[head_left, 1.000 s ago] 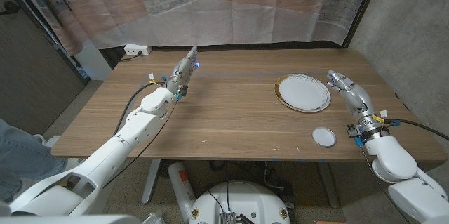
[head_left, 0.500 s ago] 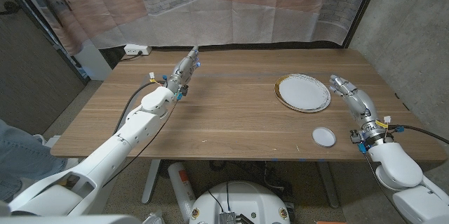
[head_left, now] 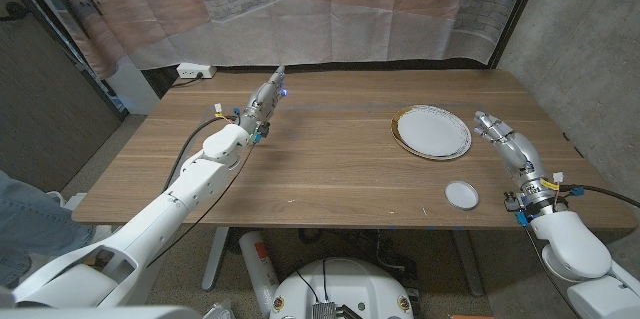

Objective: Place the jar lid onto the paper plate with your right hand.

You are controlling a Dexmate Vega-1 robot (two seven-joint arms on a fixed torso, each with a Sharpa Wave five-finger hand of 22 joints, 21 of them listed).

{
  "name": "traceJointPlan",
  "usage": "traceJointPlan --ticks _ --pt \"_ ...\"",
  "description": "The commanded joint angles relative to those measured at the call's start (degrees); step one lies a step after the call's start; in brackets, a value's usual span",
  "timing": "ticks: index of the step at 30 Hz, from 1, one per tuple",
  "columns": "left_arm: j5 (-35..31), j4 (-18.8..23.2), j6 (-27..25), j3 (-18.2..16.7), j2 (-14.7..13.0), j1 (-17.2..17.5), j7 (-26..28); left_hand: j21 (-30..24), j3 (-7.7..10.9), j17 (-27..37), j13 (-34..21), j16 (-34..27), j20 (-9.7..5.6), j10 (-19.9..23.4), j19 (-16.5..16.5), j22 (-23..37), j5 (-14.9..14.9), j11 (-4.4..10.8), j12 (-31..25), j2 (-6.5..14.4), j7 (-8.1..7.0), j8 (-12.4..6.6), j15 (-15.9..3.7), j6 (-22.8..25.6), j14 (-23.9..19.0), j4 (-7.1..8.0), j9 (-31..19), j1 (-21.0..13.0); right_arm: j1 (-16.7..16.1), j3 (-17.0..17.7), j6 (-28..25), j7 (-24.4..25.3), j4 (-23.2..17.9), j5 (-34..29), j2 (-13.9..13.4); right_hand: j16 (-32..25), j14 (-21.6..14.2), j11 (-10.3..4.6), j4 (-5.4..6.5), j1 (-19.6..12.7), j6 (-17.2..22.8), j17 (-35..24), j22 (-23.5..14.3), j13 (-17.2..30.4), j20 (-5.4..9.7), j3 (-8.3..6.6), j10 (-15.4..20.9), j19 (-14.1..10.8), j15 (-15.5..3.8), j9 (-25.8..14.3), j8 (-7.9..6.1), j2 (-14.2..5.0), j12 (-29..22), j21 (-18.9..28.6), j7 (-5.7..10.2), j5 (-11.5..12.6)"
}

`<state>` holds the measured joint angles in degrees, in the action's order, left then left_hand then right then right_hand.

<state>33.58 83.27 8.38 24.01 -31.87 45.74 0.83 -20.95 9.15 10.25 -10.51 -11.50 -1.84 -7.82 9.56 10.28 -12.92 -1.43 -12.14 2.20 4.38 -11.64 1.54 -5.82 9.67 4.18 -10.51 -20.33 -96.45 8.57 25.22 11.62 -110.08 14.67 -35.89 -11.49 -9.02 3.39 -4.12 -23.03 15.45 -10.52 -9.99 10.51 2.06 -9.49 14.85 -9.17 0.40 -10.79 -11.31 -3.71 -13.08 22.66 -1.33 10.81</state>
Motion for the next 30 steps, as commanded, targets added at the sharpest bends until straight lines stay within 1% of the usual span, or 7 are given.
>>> traceJointPlan --ticks 1,6,11,17,19,26,30 --pt "-0.1 0.2 -0.2 0.1 0.1 0.0 0.1 0.4 0.15 0.3 -0.2 0.2 -1.96 0.1 8.2 0.1 0.2 0.2 0.2 0.0 -0.11 0.07 0.2 0.1 1.1 -0.22 -0.2 -0.8 -1.6 1.2 -0.8 0.7 -1.2 -3.3 1.1 0.2 -0.5 -0.19 -0.28 -0.6 0.3 -0.3 -0.3 0.3 1.21 -0.03 0.4 -0.6 0.17 -0.2 -0.12 0.04 0.1 -0.1 0.49 -0.1" --pt "-0.3 0.1 -0.4 0.3 0.2 -0.2 0.1 0.4 0.14 0.3 -0.2 0.3 -1.94 0.1 8.1 0.1 0.2 0.12 0.2 0.0 -0.18 0.08 0.22 0.1 1.1 -0.25 -0.2 -0.8 -2.0 1.4 -0.9 1.2 -1.3 -5.5 1.5 0.2 -0.6 -0.31 -0.36 -0.6 0.4 -0.3 -0.3 0.3 1.25 -0.03 0.4 -0.7 0.09 -0.2 -0.14 0.09 0.1 -0.2 0.57 0.0" --pt "0.0 -0.3 -0.3 0.4 0.5 -0.5 -0.2 0.5 0.13 0.3 -0.2 0.3 -1.91 0.1 8.1 0.1 0.3 0.23 0.2 0.1 -0.2 0.1 0.19 0.1 1.2 -0.27 -0.2 -0.8 -2.5 1.6 -1.8 3.7 -2.3 -12.1 1.9 0.2 -0.7 -0.44 -0.43 -0.7 0.4 -0.3 -0.3 0.3 1.22 -0.03 0.5 -0.8 0.01 -0.2 -0.16 0.12 0.1 -0.3 0.76 0.0" --pt "-0.3 -0.7 0.1 0.6 0.9 -0.8 -0.2 0.6 0.12 0.3 -0.2 0.3 -1.92 0.2 8.1 0.1 0.3 0.26 0.2 0.1 -0.13 0.14 0.17 0.1 1.0 -0.3 -0.2 -0.9 -3.0 1.8 -2.3 4.3 -2.9 -14.9 2.3 0.1 -1.0 -0.7 -0.57 -0.7 0.7 -0.3 -0.3 0.3 1.2 -0.03 0.8 -0.9 -0.24 -0.2 -0.25 0.22 0.0 -0.4 1.2 0.0" --pt "-0.3 -0.7 0.1 0.6 0.9 -0.8 -0.1 0.7 0.11 0.3 -0.2 0.3 -1.91 0.2 8.1 0.1 0.3 0.06 0.2 0.1 -0.14 0.15 0.19 0.1 1.1 -0.32 -0.2 -0.9 -3.3 2.0 -2.7 4.7 -3.3 -16.2 2.4 0.1 -1.0 -0.73 -0.62 -0.8 0.8 -0.3 -0.3 0.3 1.21 -0.03 0.9 -1.0 -0.29 -0.2 -0.27 0.24 0.0 -0.4 1.26 0.0" --pt "-0.3 -0.6 0.1 0.7 1.0 -0.7 0.0 0.8 0.09 0.4 -0.2 0.3 -1.83 0.2 8.1 0.1 0.4 0.3 0.2 0.2 -0.23 0.17 0.17 0.1 1.1 -0.35 -0.2 -1.0 -4.6 2.7 -4.4 6.5 -5.2 -22.7 2.6 0.1 -1.1 -0.83 -0.72 -0.8 1.0 -0.3 -0.3 0.3 1.23 0.0 1.2 -1.1 -0.51 -0.2 -0.32 0.34 -0.1 -0.5 1.33 0.0" --pt "-0.4 -0.5 0.1 0.7 1.0 -0.6 0.0 0.9 0.08 0.4 -0.2 0.3 -1.83 0.2 8.0 0.1 0.4 0.28 0.3 0.2 -0.18 0.17 0.14 0.1 0.9 -0.38 -0.2 -1.0 -4.9 2.7 -4.7 7.3 -5.7 -24.7 3.1 0.1 -1.3 -0.95 -0.78 -0.8 1.1 -0.3 -0.3 0.3 1.3 0.03 1.2 -1.2 -0.68 -0.2 -0.35 0.42 -0.1 -0.6 1.43 0.0"
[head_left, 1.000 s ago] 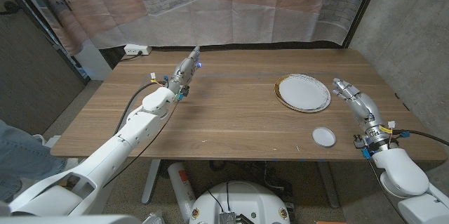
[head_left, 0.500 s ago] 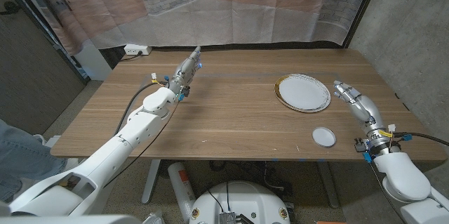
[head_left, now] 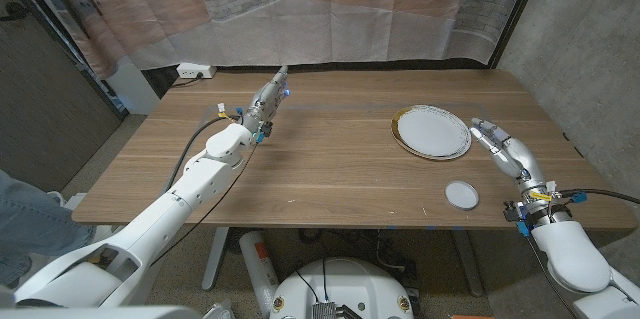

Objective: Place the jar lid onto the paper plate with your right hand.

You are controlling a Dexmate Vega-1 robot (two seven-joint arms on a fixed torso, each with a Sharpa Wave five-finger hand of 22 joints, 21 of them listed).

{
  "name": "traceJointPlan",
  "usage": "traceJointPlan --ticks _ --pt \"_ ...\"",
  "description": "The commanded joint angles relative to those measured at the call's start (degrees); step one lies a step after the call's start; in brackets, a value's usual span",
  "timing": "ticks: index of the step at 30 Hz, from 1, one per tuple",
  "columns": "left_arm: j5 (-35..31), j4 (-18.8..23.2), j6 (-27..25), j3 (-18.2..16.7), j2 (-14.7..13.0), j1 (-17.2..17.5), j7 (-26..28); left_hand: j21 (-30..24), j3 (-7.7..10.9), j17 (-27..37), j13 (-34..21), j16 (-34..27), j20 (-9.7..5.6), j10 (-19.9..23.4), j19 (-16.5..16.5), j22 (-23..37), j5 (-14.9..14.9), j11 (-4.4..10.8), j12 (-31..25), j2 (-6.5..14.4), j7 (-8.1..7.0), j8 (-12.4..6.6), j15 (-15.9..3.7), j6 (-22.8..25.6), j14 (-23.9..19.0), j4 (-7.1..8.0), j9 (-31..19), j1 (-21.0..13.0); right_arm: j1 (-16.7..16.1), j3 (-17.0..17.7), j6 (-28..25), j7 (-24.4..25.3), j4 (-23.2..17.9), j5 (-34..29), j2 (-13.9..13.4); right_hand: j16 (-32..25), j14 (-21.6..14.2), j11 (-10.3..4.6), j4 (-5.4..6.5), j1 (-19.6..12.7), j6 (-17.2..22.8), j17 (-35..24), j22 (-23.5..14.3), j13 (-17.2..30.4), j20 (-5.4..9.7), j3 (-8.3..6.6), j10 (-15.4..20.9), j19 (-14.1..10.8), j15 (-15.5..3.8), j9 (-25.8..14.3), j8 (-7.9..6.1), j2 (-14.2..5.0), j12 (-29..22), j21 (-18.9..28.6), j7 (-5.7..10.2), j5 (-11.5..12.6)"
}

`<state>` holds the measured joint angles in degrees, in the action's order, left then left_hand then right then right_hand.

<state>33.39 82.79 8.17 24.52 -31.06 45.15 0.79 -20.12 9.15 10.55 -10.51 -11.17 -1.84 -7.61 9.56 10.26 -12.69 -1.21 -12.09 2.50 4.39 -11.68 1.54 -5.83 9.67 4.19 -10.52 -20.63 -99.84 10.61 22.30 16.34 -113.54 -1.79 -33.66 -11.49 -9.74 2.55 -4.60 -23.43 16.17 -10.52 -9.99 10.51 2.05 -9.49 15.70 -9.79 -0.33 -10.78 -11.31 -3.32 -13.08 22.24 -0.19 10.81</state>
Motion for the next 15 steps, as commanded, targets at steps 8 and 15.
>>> traceJointPlan --ticks 8,15 --pt "-0.2 0.4 0.2 0.1 -0.1 0.1 0.0 0.2 0.05 0.1 -0.2 0.0 -1.79 0.0 7.9 0.1 0.2 0.08 0.3 0.0 -0.2 0.24 0.1 0.1 1.0 -0.43 -0.2 -0.7 -2.1 0.8 -3.2 4.3 -3.3 -13.4 1.6 0.1 -0.6 -0.31 -0.46 -0.5 0.9 -0.3 -0.3 0.4 1.34 0.07 0.7 -0.8 -0.06 -0.2 -0.5 0.18 -0.2 -0.3 0.57 0.1" --pt "-0.2 0.7 0.3 0.1 -0.2 0.3 0.0 0.3 0.03 0.1 -0.2 0.0 -1.72 0.0 7.9 0.2 0.3 0.01 0.3 0.0 -0.2 0.23 0.12 0.2 1.0 -0.45 -0.2 -0.8 -2.4 0.7 -3.9 5.6 -3.7 -16.4 1.8 0.1 -0.7 -0.41 -0.59 -0.6 1.0 -0.3 -0.3 0.4 1.38 0.08 0.8 -0.8 -0.17 -0.2 -0.5 0.29 -0.2 -0.5 0.67 0.2"
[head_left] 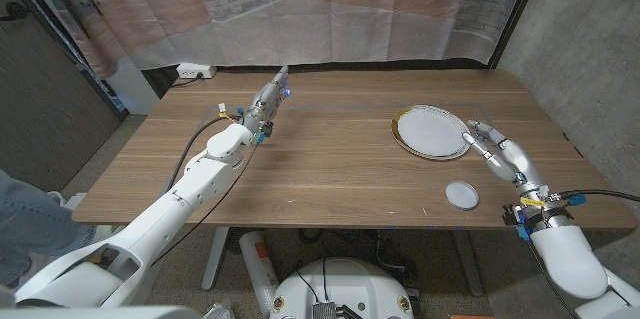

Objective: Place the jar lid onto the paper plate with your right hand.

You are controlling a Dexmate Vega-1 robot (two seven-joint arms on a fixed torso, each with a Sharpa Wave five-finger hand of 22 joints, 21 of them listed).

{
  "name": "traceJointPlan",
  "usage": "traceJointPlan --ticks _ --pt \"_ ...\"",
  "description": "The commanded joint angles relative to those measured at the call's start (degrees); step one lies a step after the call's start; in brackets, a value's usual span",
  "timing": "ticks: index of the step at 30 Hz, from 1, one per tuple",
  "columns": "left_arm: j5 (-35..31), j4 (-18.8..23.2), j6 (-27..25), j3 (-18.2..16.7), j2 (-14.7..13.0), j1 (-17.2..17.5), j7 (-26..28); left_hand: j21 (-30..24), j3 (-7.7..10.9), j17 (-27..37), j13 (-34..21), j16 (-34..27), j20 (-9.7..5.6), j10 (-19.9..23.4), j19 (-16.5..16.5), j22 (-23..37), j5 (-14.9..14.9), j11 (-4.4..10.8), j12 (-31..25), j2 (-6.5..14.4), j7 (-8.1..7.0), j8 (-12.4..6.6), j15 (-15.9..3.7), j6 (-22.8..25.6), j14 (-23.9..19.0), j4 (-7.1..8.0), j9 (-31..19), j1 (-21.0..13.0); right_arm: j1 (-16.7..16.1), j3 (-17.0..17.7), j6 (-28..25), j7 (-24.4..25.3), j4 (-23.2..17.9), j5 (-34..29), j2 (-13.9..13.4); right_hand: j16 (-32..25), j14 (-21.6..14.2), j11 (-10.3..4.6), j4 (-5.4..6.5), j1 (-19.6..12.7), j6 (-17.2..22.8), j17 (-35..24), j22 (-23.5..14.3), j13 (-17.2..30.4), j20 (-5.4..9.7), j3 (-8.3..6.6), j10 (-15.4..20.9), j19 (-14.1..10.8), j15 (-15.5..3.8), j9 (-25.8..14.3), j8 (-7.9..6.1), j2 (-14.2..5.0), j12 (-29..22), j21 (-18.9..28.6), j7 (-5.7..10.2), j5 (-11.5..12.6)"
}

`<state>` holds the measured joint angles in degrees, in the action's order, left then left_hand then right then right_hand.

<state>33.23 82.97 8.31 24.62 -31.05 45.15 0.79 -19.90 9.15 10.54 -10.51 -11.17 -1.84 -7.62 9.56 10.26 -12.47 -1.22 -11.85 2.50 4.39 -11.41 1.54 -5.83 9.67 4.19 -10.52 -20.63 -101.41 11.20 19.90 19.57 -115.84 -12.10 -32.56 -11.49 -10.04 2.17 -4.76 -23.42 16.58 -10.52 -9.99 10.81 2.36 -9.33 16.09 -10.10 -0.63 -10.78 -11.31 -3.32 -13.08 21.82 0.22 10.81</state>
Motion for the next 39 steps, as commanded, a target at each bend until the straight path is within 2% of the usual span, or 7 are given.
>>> traceJointPlan --ticks 1,12,13,17,27,32,39 --pt "-0.1 0.5 0.2 0.0 -0.3 0.3 0.0 0.1 0.02 0.1 -0.2 0.0 -1.72 0.0 7.9 0.2 0.1 -0.01 0.0 0.0 -0.2 -0.03 0.15 0.2 1.0 -0.46 -0.2 -0.8 -0.8 0.1 -1.3 2.6 -1.3 -6.7 0.6 0.1 -0.4 -0.07 -0.46 -0.6 0.6 -0.3 -0.3 0.1 1.1 -0.09 0.5 -0.6 0.03 -0.2 -0.51 0.32 -0.3 -0.1 0.29 0.2" --pt "-0.2 0.7 -0.1 0.0 -0.3 0.3 0.1 0.3 -0.02 0.1 -0.2 0.0 -1.72 0.0 7.8 0.2 0.1 0.05 0.1 0.1 -0.21 0.0 0.16 0.2 1.0 -0.51 -0.2 -0.8 -2.7 0.8 -5.1 5.2 -3.8 -15.2 0.4 -0.1 -1.5 -0.85 -0.96 -1.1 1.4 -0.2 -0.3 0.1 1.2 -0.14 1.4 -1.6 -0.94 -0.2 -0.64 0.6 -0.5 -0.2 0.94 0.4" --pt "-0.1 0.7 0.0 0.0 -0.3 0.3 0.1 0.4 -0.02 0.1 -0.2 0.0 -1.74 0.0 7.8 0.2 0.1 0.08 0.1 0.1 -0.16 0.0 0.1 0.2 1.0 -0.52 -0.2 -0.8 -3.0 0.9 -5.7 5.5 -4.2 -16.1 0.6 -0.2 -1.9 -0.92 -1.1 -1.2 1.4 -0.2 -0.3 0.1 0.19 -0.15 1.4 -2.5 -1.07 -0.2 -0.59 0.68 -0.5 -0.1 0.9 0.5" --pt "-0.1 0.2 0.1 0.0 -0.1 0.0 -0.1 0.4 -0.04 0.1 -0.2 0.0 -1.73 0.0 7.7 0.2 0.2 -0.04 0.1 0.1 -0.22 0.02 0.13 0.2 1.0 -0.53 -0.2 -0.9 -3.7 1.1 -6.5 6.0 -5.0 -17.1 0.8 -0.2 -2.4 -0.98 -1.27 -1.3 1.5 -0.2 -0.2 0.1 -1.12 -0.17 1.8 -4.1 -1.51 -0.2 -0.51 0.75 -0.5 0.2 0.98 0.6" --pt "-0.3 -0.9 0.4 0.5 0.6 -0.7 -0.6 0.7 -0.09 0.1 -0.2 0.1 -1.58 0.1 7.7 0.2 0.2 0.07 0.1 0.2 -0.26 0.03 0.19 0.2 1.0 -0.58 -0.2 -0.9 -5.3 1.4 -8.3 6.2 -6.3 -19.5 0.7 -0.2 -2.8 -0.88 -1.47 -1.5 1.9 -0.2 -0.2 0.1 -1.37 -0.16 2.1 -4.2 -1.65 -0.2 -0.6 0.91 -0.6 -0.2 1.36 0.7" --pt "-0.3 -1.1 0.4 0.6 0.7 -0.9 -0.7 0.8 -0.11 0.1 -0.2 0.0 -1.55 0.1 7.7 0.2 0.2 0.3 0.1 0.2 -0.24 0.03 0.13 0.2 1.0 -0.59 -0.2 -0.9 -5.9 1.1 -10.4 6.1 -7.1 -22.1 0.3 0.0 -2.8 -0.93 -1.77 -1.8 2.2 -0.2 -0.1 0.1 -2.9 -0.16 1.9 -4.2 -1.38 -0.2 -0.64 1.19 -0.4 -0.6 2.25 0.8" --pt "-0.2 -1.6 0.5 0.7 0.9 -1.2 -1.0 0.9 -0.15 0.1 -0.2 0.1 -1.52 0.0 7.7 0.2 0.3 0.01 0.1 0.3 -0.28 0.06 0.09 0.2 1.0 -0.62 -0.2 -1.0 -6.8 0.7 -12.9 5.2 -8.4 -24.0 -0.5 0.2 -2.6 -1.58 -2.18 -2.2 2.4 -0.1 -0.1 0.1 -3.61 -0.18 1.5 -4.2 -1.15 -0.3 -0.62 1.56 -0.2 -1.0 3.15 1.0"
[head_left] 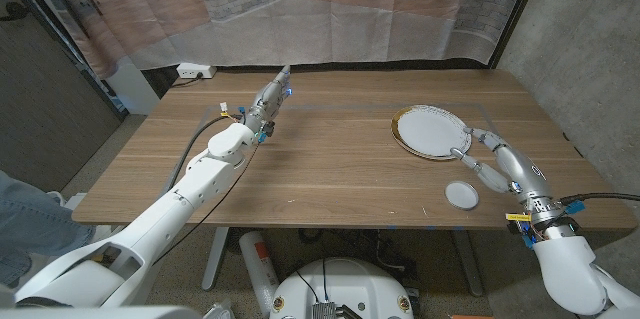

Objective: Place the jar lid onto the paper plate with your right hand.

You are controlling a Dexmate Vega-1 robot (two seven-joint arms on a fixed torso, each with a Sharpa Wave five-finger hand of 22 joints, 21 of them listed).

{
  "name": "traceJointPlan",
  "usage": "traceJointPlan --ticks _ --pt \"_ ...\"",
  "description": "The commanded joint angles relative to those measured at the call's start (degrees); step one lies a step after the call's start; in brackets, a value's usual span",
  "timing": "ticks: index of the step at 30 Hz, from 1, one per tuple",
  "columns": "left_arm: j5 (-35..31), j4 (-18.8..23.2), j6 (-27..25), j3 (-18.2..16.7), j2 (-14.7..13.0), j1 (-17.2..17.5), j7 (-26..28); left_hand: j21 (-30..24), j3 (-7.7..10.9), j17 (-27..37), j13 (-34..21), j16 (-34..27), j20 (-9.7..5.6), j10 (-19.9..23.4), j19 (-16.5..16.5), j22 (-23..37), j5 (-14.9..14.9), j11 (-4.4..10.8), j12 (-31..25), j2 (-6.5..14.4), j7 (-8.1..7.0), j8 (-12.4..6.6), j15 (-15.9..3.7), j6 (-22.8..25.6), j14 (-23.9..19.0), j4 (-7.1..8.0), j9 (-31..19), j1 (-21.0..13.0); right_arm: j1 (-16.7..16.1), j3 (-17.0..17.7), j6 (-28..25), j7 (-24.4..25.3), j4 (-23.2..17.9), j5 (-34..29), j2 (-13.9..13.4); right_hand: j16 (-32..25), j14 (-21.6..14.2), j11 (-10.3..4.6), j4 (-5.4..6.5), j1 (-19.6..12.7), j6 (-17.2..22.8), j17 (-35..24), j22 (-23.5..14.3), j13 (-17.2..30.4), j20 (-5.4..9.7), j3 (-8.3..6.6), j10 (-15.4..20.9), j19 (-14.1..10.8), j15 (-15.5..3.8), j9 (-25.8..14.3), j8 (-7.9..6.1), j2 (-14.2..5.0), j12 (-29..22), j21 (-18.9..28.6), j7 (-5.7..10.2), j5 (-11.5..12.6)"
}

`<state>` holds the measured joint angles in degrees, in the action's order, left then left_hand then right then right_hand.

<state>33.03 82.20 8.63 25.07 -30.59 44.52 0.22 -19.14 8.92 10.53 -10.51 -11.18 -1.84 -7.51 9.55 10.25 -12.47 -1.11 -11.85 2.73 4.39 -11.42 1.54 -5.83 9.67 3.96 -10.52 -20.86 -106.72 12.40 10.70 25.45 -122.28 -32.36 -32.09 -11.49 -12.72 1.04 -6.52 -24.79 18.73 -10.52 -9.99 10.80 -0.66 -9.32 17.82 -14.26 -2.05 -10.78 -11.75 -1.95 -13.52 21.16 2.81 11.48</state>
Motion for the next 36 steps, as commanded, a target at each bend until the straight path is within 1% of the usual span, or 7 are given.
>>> traceJointPlan --ticks 1,8,14,18,22,27,36 --pt "0.0 -1.0 0.2 0.2 0.5 -0.6 -0.5 0.2 0.08 0.1 -0.2 0.1 -1.52 -0.1 7.7 0.2 0.3 -0.08 0.1 0.1 -0.22 0.08 0.11 0.2 1.0 -0.39 -0.2 -0.7 -1.7 -0.5 -3.9 -0.8 -2.1 -3.9 -1.1 0.2 0.0 -0.04 -0.5 -1.0 0.2 -0.1 -0.1 0.1 -0.66 -0.2 -0.2 -0.1 0.24 -0.3 -0.17 0.26 0.2 -0.4 0.6 0.3" --pt "0.1 -1.6 0.4 0.3 0.8 -1.0 -0.9 0.2 0.05 0.1 -0.2 0.1 -1.57 -0.1 7.6 0.2 0.3 -0.06 0.1 0.1 -0.27 0.06 0.13 0.3 1.0 -0.41 -0.2 -0.8 -2.8 -0.3 -6.4 -1.8 -3.7 -6.0 -1.9 0.4 0.3 -0.38 -1.05 -1.5 -0.1 -0.1 -0.1 0.2 -2.3 -0.11 -0.9 0.0 0.72 -0.3 0.01 1.02 0.5 -0.9 1.36 0.6" --pt "-0.2 -2.0 0.4 0.5 1.0 -1.5 -0.9 0.4 0.04 0.1 -0.2 0.1 -1.54 -0.1 7.6 0.2 0.3 -0.05 0.1 0.1 -0.25 0.06 0.09 0.3 1.0 -0.42 -0.2 -0.8 -3.6 -0.4 -8.5 -2.6 -4.9 -7.2 -2.0 0.6 0.7 -2.47 -1.72 -2.6 -0.4 -0.1 -0.1 0.2 -7.12 0.02 -2.2 -1.6 0.17 -0.4 0.19 2.29 1.0 -1.6 2.4 1.6" --pt "-0.3 -2.3 0.3 0.7 1.0 -1.9 -1.1 0.4 0.02 0.1 -0.2 0.1 -1.53 -0.1 7.6 0.2 0.3 0.03 0.1 0.2 -0.25 0.06 0.14 0.3 1.0 -0.43 -0.2 -0.8 -4.0 -0.5 -10.0 -3.9 -5.4 -7.9 -2.6 0.7 0.8 -2.74 -1.83 -2.8 -0.8 -0.1 -0.1 0.2 -7.75 0.03 -2.2 -1.9 0.4 -0.4 0.32 2.53 1.0 -1.7 2.77 1.8" --pt "-0.2 -2.5 0.2 0.7 1.1 -2.1 -1.3 0.6 -0.02 0.1 -0.2 0.0 -1.52 0.0 7.5 0.2 0.4 0.03 0.1 0.2 -0.29 0.06 0.16 0.4 0.9 -0.46 -0.2 -0.8 -4.2 -0.8 -11.8 -5.2 -6.3 -8.8 -3.0 0.9 1.7 -2.69 -2.08 -3.5 -1.8 -0.1 -0.1 0.2 -8.42 0.02 -3.7 -2.1 2.13 -0.4 0.63 3.04 1.5 -2.2 3.03 2.2" --pt "-0.3 -2.7 0.2 0.8 1.1 -2.4 -1.5 0.7 -0.05 0.1 -0.2 0.1 -1.45 0.1 7.4 0.2 0.4 -0.04 0.1 0.3 -0.27 0.03 0.16 0.5 0.9 -0.49 -0.2 -0.8 -4.7 -0.7 -13.7 -7.3 -7.7 -9.4 -3.7 1.1 2.7 -0.76 -2.3 -4.5 -4.6 -0.2 -0.1 0.3 -9.1 -0.13 -5.7 -2.1 2.78 -0.5 1.32 3.45 2.0 -3.0 3.11 2.8" --pt "-0.4 -3.4 0.5 1.0 1.6 -2.9 -1.7 0.9 -0.1 0.1 -0.2 0.1 -1.41 0.0 7.4 0.3 0.4 -0.04 0.2 0.4 -0.28 0.06 0.13 0.5 0.9 -0.54 -0.2 -0.9 -5.6 -0.6 -16.6 -9.8 -9.4 -11.0 -4.4 1.2 4.5 0.05 -2.56 -6.1 -8.1 -0.2 -0.2 0.5 -10.4 -0.36 -8.4 -2.0 3.88 -0.6 1.62 4.02 2.4 -4.1 3.05 3.5"
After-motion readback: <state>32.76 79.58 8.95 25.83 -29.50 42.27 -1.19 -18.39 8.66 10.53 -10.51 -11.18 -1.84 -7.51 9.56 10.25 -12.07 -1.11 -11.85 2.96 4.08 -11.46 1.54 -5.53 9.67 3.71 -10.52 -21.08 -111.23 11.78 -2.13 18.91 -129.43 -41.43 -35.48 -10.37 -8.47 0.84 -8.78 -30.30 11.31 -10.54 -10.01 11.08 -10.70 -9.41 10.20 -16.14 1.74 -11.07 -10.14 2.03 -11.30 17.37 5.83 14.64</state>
